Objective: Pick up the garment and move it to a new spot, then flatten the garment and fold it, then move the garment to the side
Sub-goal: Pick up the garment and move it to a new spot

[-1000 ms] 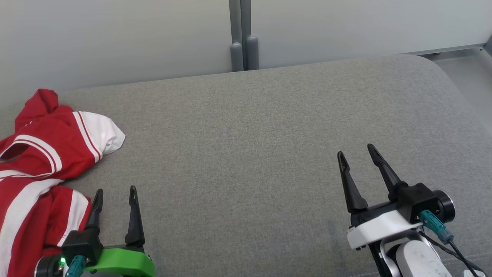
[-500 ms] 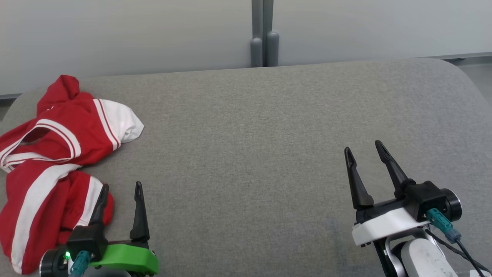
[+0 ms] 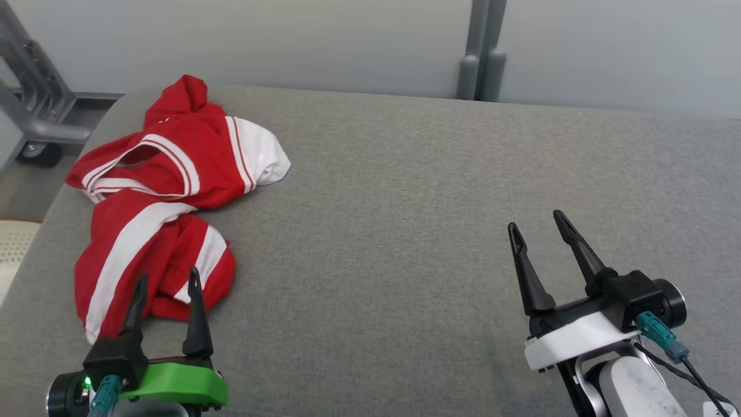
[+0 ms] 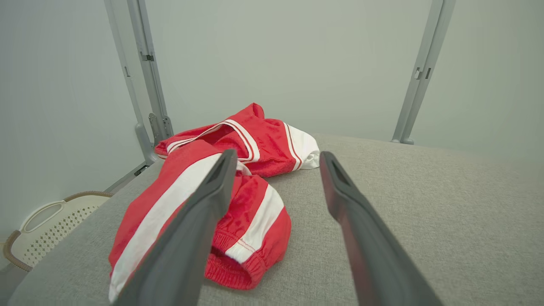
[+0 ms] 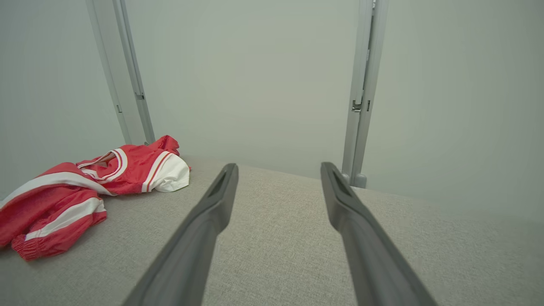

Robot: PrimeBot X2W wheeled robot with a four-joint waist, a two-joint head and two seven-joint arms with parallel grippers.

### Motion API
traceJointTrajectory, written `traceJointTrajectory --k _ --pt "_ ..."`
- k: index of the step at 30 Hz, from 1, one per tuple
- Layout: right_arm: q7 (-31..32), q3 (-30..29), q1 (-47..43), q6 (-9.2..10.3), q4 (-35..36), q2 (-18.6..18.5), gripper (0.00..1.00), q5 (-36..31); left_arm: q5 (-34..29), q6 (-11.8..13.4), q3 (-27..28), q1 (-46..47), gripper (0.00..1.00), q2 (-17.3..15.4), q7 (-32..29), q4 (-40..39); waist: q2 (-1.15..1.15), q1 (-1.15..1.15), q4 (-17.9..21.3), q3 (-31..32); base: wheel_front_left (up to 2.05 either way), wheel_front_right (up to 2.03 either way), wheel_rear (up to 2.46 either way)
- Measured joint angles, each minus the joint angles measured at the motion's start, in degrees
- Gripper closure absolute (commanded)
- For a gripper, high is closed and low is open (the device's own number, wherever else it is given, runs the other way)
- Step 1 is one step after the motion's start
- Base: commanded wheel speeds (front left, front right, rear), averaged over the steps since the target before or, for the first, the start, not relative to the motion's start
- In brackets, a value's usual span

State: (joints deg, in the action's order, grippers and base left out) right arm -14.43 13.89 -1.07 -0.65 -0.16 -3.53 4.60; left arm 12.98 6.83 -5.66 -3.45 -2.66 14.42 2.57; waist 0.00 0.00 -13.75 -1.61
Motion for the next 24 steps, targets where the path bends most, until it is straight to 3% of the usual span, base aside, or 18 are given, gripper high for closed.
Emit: traceJointTrajectory --k 7,13,24 --pt "0.0 -0.9 0.3 0.09 -0.15 -0.01 0.0 0.0 0.44 0.01 -2.04 0.18 0.0 0.09 0.0 0.62 0.0 0.0 -5.54 -0.16 0.0 0.0 0.0" --pt "-0.01 0.58 0.63 -0.58 -0.85 0.08 0.0 0.0 0.44 0.09 1.14 0.19 0.0 0.05 0.0 0.55 0.0 0.0 -8.95 -0.13 0.0 0.0 0.0" --pt "-0.15 0.67 0.63 -0.6 -1.67 0.1 0.0 0.01 -1.74 0.23 -0.27 1.51 0.0 -0.07 0.0 4.82 0.0 0.0 -7.07 0.17 0.0 0.0 0.0"
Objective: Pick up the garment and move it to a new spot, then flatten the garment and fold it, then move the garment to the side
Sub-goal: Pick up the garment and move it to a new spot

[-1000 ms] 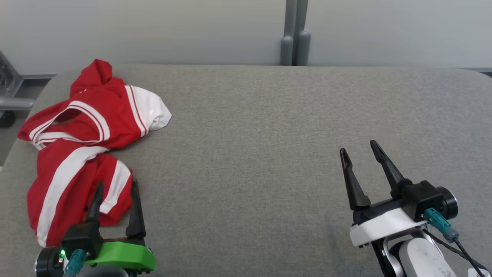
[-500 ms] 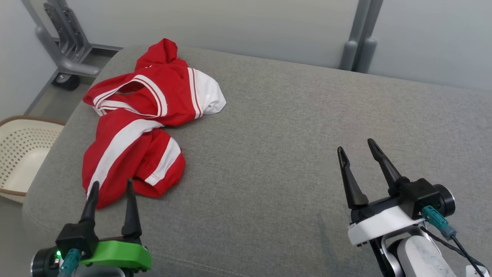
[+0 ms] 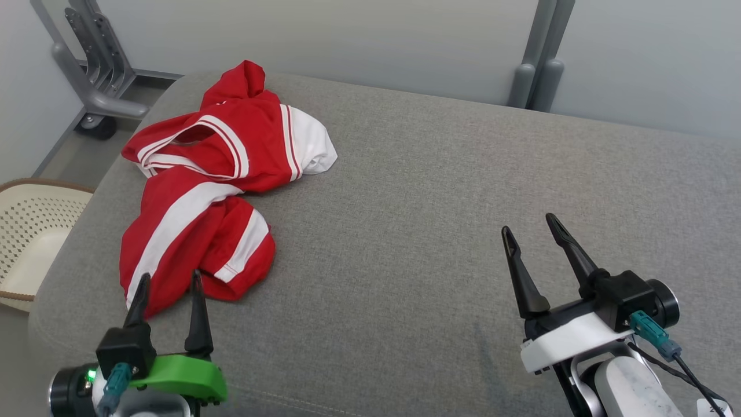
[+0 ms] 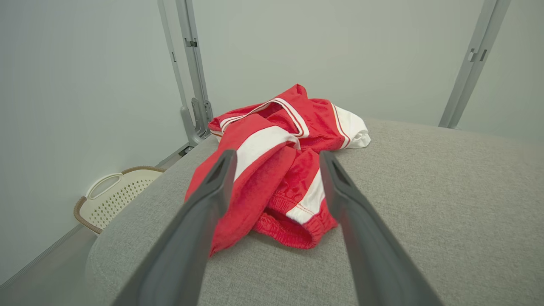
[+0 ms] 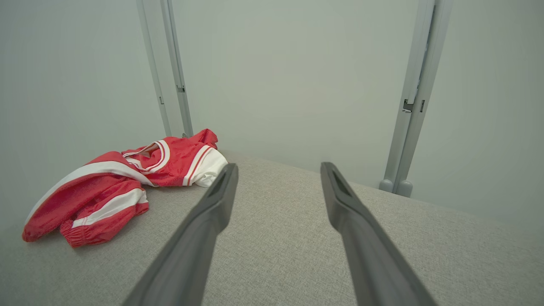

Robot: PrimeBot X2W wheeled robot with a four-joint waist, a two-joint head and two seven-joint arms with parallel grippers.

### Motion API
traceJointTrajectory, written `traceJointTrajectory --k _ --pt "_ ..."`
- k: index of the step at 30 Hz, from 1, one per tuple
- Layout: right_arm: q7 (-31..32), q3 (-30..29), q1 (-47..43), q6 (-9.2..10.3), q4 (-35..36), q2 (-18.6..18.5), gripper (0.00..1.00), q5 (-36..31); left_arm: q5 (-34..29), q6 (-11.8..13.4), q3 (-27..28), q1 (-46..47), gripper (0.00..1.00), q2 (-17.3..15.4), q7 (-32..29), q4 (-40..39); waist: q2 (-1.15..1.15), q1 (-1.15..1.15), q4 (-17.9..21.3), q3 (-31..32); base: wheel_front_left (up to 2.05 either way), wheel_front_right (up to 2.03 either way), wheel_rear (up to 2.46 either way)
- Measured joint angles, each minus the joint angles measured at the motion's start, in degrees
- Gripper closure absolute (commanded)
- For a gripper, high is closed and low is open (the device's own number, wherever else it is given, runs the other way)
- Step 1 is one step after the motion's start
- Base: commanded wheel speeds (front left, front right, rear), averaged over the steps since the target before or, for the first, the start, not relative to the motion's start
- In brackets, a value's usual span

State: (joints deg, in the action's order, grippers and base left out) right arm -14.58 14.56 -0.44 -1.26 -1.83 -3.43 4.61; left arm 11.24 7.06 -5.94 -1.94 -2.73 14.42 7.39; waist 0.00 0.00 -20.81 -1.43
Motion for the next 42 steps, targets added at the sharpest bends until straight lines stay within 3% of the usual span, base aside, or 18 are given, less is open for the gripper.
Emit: traceJointTrajectory --k 8,14,25,33,42 --pt "0.0 0.02 -0.01 -0.03 -0.03 0.03 0.0 -0.01 -1.92 0.0 0.41 8.03 0.0 -3.35 -4.95 6.65 0.0 0.0 0.98 -0.15 0.0 0.0 0.0" --pt "0.0 0.91 0.03 -0.78 -0.08 0.02 0.0 -0.11 -2.68 0.0 0.42 14.32 0.0 -3.85 -10.03 12.05 0.0 0.0 1.82 -1.0 0.0 0.0 0.0" --pt "0.0 1.27 1.57 -1.25 0.0 -0.64 0.0 -1.24 -2.8 0.01 2.54 22.65 0.0 -3.61 -17.55 21.17 0.0 0.0 3.95 -4.4 0.0 0.0 0.0" --pt "0.0 1.56 4.16 -1.78 0.7 -1.94 0.0 -2.1 -6.16 0.01 3.99 29.41 0.0 -3.63 -23.73 27.58 0.0 0.0 5.15 -7.85 0.0 0.0 0.0" --pt "0.0 2.24 5.83 -2.43 0.82 -2.53 0.0 -2.19 -9.48 0.01 5.7 34.73 0.0 -1.93 -26.03 32.42 0.0 0.0 5.92 -11.27 0.0 0.0 0.0"
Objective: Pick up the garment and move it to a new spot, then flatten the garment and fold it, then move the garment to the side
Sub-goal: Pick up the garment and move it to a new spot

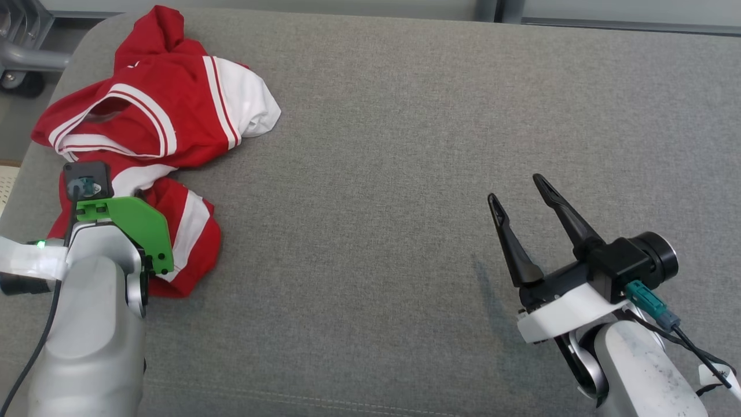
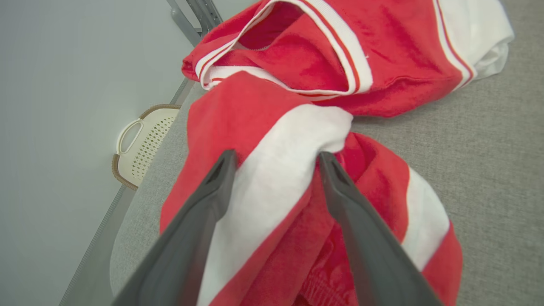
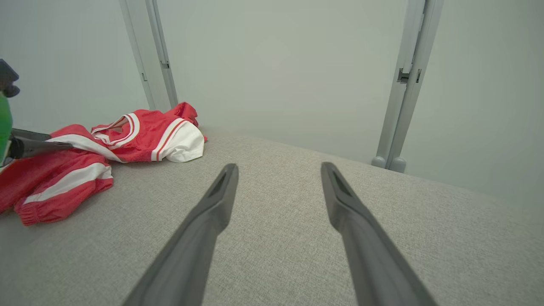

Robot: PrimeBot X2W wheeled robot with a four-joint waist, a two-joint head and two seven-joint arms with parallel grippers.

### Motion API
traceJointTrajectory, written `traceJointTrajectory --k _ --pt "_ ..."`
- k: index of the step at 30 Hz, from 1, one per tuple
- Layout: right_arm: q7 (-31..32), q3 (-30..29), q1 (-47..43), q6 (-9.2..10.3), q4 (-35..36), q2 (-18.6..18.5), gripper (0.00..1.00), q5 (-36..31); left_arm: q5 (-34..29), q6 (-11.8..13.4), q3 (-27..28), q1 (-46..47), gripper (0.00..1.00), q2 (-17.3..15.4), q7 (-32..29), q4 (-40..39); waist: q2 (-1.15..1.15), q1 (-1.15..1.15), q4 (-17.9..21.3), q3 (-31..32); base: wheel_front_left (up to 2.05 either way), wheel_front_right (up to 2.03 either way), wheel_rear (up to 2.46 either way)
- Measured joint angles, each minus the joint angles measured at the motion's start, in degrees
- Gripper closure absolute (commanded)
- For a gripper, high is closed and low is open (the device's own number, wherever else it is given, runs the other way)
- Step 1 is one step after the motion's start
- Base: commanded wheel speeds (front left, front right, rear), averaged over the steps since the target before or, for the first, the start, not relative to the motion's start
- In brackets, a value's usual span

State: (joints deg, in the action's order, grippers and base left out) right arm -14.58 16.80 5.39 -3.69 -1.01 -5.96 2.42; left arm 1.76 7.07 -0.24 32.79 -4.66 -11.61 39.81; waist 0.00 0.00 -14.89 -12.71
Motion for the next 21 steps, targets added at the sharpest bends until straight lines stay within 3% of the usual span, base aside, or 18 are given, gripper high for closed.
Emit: traceJointTrajectory --k 18,19,20,21 --pt "0.0 0.13 2.36 -0.52 0.26 -0.94 0.0 -0.51 -8.23 0.0 5.33 3.26 0.0 0.3 -1.87 7.59 0.0 0.0 0.92 -3.31 0.0 0.0 0.0" --pt "0.0 0.13 2.41 -0.52 0.26 -0.94 0.0 -0.51 -8.48 0.0 5.53 3.36 0.25 0.32 -1.47 7.61 0.0 0.0 0.93 -3.34 0.0 0.0 0.0" --pt "0.0 0.13 2.41 -0.52 0.26 -0.93 0.0 -0.51 -9.0 0.0 5.63 3.47 0.58 0.34 -0.87 7.61 0.0 0.0 0.94 -3.35 0.0 0.0 0.0" --pt "0.0 0.12 2.41 -0.52 0.25 -0.93 0.0 -0.49 -9.36 0.0 5.77 3.64 1.0 0.45 -0.24 7.58 0.0 0.0 0.95 -3.36 0.0 0.0 0.0"
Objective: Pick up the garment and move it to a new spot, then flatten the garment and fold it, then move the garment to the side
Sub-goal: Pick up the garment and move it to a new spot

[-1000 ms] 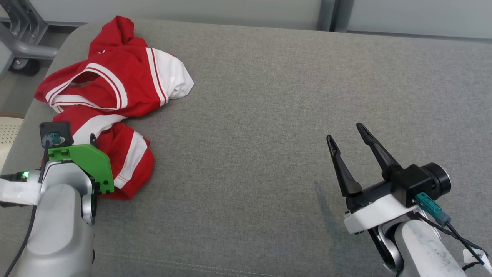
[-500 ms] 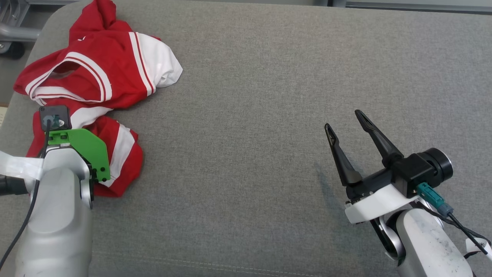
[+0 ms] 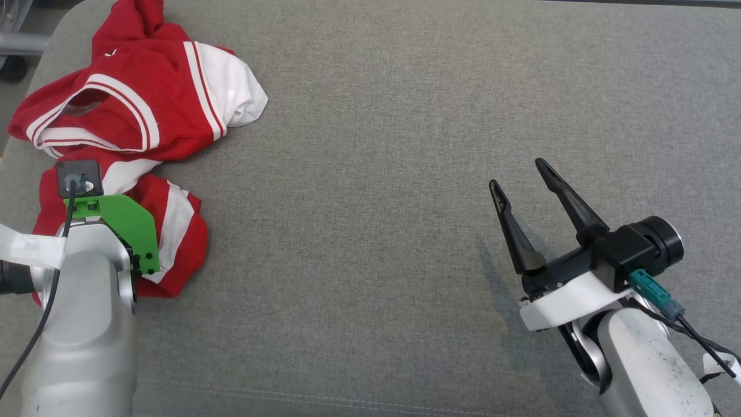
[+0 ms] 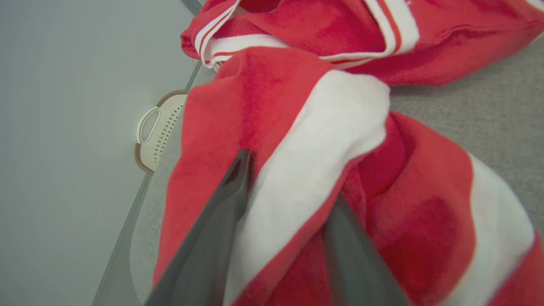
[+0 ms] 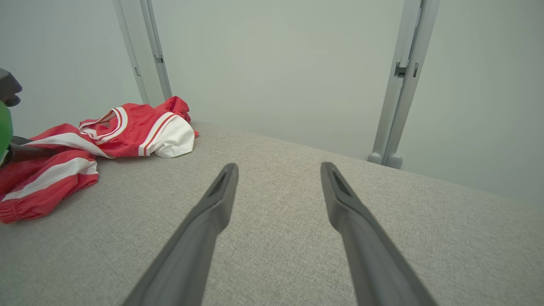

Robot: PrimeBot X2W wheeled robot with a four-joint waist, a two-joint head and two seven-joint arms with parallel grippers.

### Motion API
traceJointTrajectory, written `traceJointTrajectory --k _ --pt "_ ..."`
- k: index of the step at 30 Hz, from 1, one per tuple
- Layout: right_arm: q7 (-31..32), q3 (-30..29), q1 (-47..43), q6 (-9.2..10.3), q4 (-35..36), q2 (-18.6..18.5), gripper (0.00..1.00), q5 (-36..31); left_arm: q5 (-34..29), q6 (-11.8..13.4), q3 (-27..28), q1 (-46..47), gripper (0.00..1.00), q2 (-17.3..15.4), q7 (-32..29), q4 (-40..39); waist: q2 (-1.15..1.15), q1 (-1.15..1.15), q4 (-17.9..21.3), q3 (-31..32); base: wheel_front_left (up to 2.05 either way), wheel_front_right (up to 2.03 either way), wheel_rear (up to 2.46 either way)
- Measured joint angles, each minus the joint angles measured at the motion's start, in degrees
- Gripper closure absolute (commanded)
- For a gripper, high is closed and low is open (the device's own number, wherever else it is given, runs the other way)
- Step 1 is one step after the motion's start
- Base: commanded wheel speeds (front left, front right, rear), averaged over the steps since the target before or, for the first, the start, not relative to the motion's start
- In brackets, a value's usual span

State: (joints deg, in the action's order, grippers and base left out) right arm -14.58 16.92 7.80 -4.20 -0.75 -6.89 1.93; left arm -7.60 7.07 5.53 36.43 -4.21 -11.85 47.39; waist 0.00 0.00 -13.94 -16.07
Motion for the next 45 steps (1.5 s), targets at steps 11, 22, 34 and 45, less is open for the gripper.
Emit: traceJointTrajectory --k 11,22,34,45 --pt "0.0 -2.0 0.03 0.27 -0.13 0.21 0.0 0.66 3.04 0.0 1.48 0.23 1.0 2.5 9.24 -0.67 0.0 -0.01 -0.74 1.41 0.0 0.0 0.0" --pt "0.0 -3.44 -0.06 0.86 -0.54 1.08 0.0 1.68 6.55 -2.38 -0.87 -0.14 1.0 3.27 19.06 -5.3 0.0 -0.01 -1.98 4.97 0.0 0.0 0.0" --pt "0.0 -2.13 -0.88 1.29 -1.52 1.99 0.0 2.14 11.26 -7.59 -8.13 0.6 1.0 3.2 23.95 -15.91 0.0 0.0 1.25 9.01 0.0 0.0 0.0" --pt "0.0 -2.42 -3.69 2.89 -1.65 2.9 0.0 2.68 22.72 -10.12 -24.5 5.53 1.0 3.01 23.99 -26.02 0.0 -0.01 9.03 10.98 0.0 0.0 0.0"
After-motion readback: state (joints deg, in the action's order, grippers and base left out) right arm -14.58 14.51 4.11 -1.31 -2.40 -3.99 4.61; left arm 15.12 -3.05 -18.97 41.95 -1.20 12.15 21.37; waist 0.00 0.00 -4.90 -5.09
